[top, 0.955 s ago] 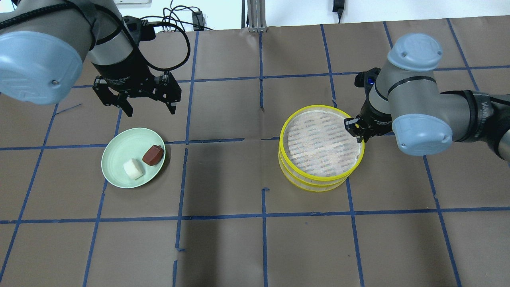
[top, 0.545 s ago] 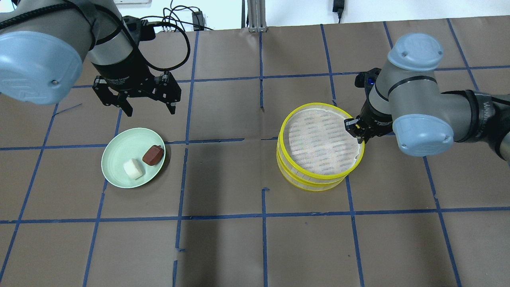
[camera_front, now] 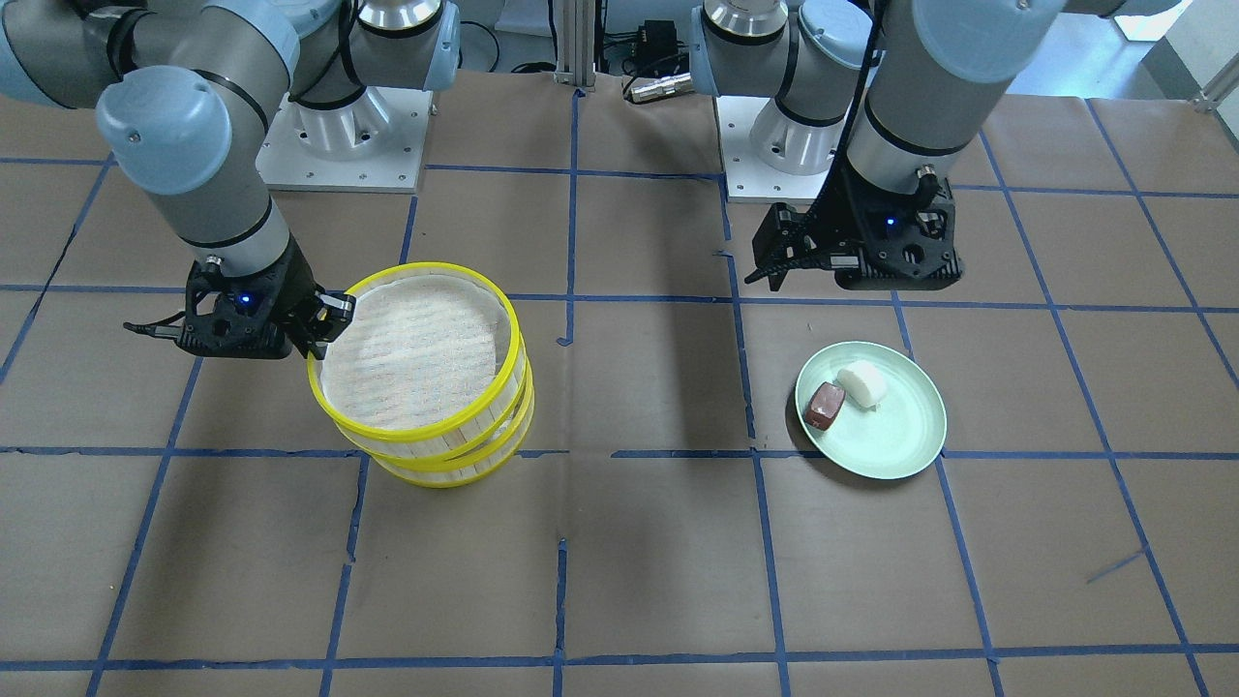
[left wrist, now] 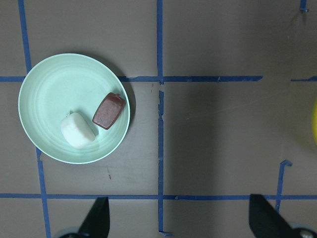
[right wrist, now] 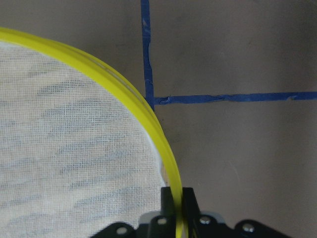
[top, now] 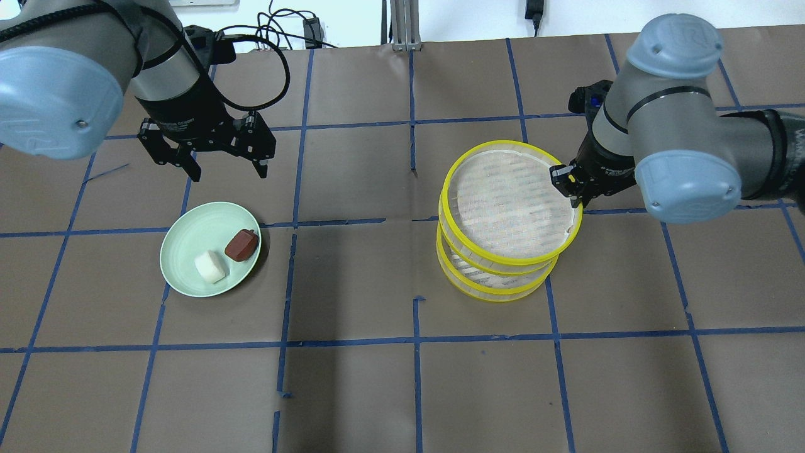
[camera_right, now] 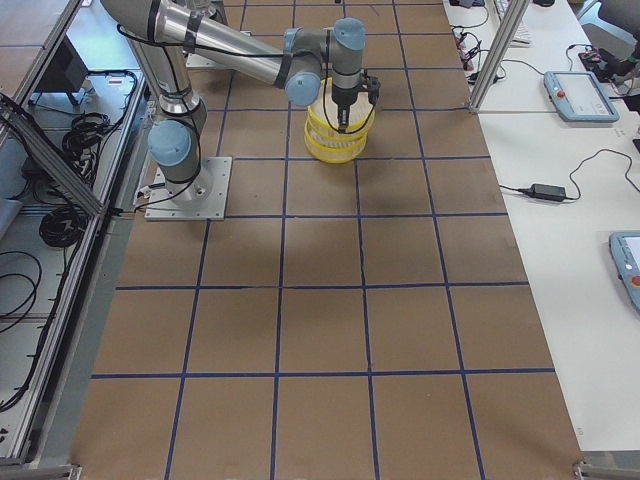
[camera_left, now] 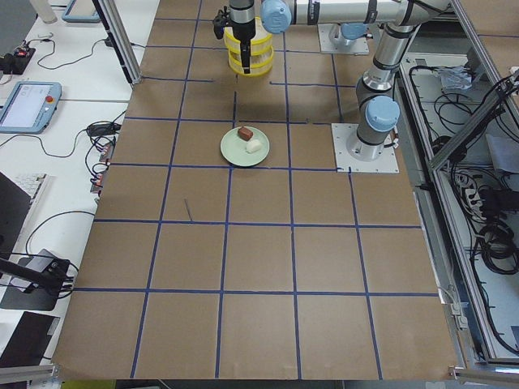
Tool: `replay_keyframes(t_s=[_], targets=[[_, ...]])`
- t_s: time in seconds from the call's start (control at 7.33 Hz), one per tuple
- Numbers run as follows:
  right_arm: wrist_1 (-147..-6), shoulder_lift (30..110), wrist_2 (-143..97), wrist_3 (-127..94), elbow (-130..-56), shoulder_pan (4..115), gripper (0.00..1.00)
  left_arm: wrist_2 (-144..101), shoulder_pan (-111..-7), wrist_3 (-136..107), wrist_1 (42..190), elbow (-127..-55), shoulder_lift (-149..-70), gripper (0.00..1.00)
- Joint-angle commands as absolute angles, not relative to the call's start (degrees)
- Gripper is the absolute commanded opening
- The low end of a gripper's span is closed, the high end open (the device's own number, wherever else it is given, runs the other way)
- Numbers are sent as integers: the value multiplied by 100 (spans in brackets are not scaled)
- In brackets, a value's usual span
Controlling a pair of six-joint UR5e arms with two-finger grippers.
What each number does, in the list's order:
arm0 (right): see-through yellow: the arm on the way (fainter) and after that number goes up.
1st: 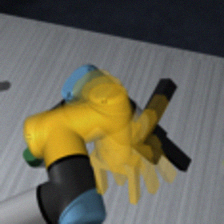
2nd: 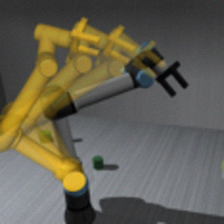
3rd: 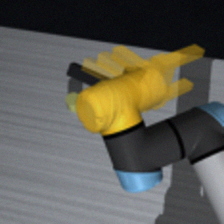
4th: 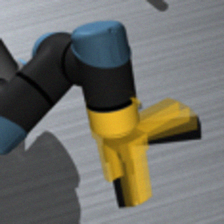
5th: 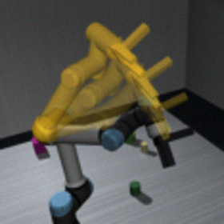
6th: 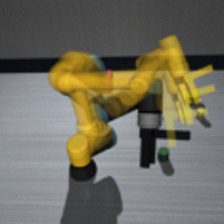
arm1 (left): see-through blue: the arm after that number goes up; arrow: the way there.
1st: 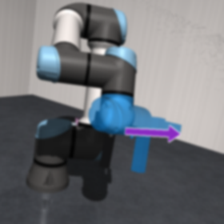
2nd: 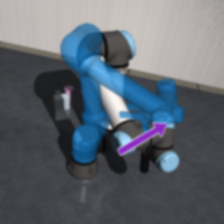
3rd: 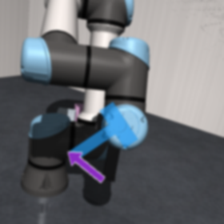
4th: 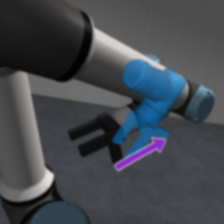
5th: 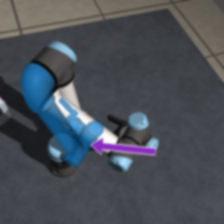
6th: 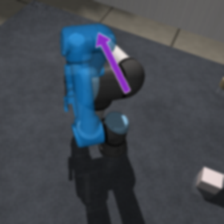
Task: Place buns in different layers of steamer
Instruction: 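Lift the top tier away from the robot while the left gripper reaches toward the plate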
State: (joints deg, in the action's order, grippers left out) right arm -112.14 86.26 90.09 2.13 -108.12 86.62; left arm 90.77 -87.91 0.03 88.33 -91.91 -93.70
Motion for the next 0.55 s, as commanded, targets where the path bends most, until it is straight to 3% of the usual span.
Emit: replay_keyframes(t_s=[0.0,0.41], targets=[[-10654,8911,9017,272,-10504,8614,3,9070,-7669,979,8579,-9315,-9580,100],[-9594,9403,9509,272,-9873,8604,4,9070,-7357,1301,7140,-10228,-10255,100]])
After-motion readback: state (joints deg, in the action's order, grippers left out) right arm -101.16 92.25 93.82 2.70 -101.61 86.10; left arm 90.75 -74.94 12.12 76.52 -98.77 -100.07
